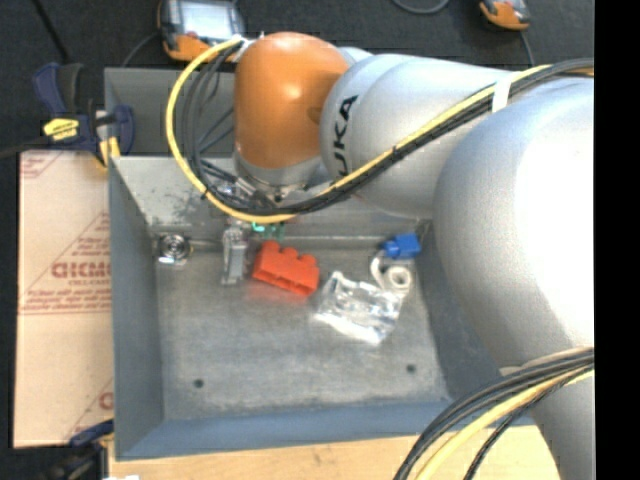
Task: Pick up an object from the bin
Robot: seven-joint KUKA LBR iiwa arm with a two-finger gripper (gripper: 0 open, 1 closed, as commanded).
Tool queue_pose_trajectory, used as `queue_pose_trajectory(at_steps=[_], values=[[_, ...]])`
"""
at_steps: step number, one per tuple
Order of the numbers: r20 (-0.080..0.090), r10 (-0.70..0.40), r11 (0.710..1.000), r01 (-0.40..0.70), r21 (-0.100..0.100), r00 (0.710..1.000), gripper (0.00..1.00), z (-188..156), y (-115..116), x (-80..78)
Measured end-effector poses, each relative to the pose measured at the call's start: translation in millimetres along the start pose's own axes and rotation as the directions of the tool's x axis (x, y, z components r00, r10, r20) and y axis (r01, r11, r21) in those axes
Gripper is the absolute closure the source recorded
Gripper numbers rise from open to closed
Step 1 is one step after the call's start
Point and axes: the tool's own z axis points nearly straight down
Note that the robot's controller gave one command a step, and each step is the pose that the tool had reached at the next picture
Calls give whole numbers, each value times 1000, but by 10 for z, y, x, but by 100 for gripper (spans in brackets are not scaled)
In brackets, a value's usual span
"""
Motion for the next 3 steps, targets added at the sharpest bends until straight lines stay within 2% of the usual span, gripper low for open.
queue_pose_trajectory(at_steps=[1, 2, 3], values=[[2, 192, 981, -192, 0, 981, 0, 749, 64, -36], [8, 239, 971, -239, -4, 971, 0, 850, 412, -86], [17, 224, 975, -224, -3, 975, 0, 26, 33, -44]])
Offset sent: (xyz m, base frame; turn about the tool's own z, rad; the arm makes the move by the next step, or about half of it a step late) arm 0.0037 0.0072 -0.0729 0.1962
